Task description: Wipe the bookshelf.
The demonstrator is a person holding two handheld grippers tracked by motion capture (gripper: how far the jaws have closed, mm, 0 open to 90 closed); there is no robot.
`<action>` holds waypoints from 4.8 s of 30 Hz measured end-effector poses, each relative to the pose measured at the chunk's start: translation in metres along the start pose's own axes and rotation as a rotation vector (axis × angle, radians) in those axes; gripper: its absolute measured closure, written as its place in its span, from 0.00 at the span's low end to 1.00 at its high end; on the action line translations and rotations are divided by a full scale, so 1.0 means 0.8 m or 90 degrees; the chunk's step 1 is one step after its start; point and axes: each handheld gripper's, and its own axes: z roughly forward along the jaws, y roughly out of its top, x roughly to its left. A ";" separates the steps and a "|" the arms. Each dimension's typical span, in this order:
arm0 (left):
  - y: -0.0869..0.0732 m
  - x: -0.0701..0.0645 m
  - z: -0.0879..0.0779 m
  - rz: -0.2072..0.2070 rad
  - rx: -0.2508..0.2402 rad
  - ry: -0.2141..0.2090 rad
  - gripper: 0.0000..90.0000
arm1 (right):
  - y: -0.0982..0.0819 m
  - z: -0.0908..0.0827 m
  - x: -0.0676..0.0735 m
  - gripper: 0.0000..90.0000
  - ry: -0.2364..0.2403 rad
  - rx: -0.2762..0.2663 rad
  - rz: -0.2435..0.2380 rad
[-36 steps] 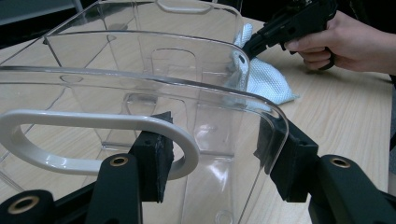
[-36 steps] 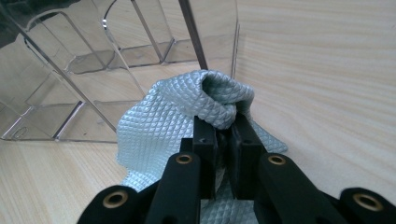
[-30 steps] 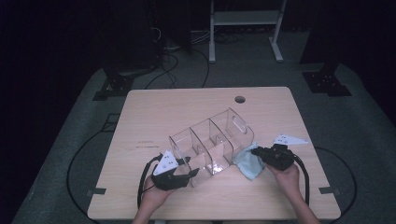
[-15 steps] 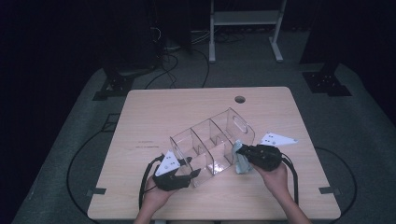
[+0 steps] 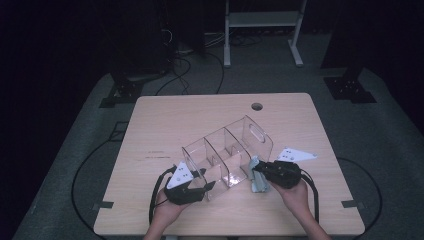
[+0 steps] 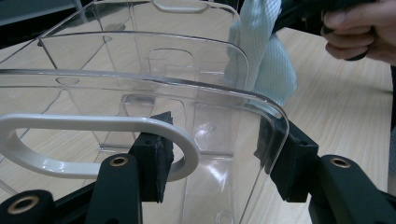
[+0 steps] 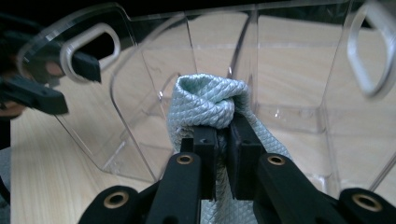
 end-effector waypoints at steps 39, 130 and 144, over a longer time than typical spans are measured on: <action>0.001 -0.001 0.001 0.008 0.004 0.003 0.51 | -0.025 0.021 -0.006 0.92 0.009 0.041 0.027; 0.003 -0.005 0.001 0.017 0.013 0.001 0.51 | -0.014 0.050 0.058 0.92 0.072 0.051 -0.038; 0.003 -0.007 0.002 0.018 0.016 0.002 0.51 | -0.041 0.068 0.051 0.91 0.069 0.102 -0.022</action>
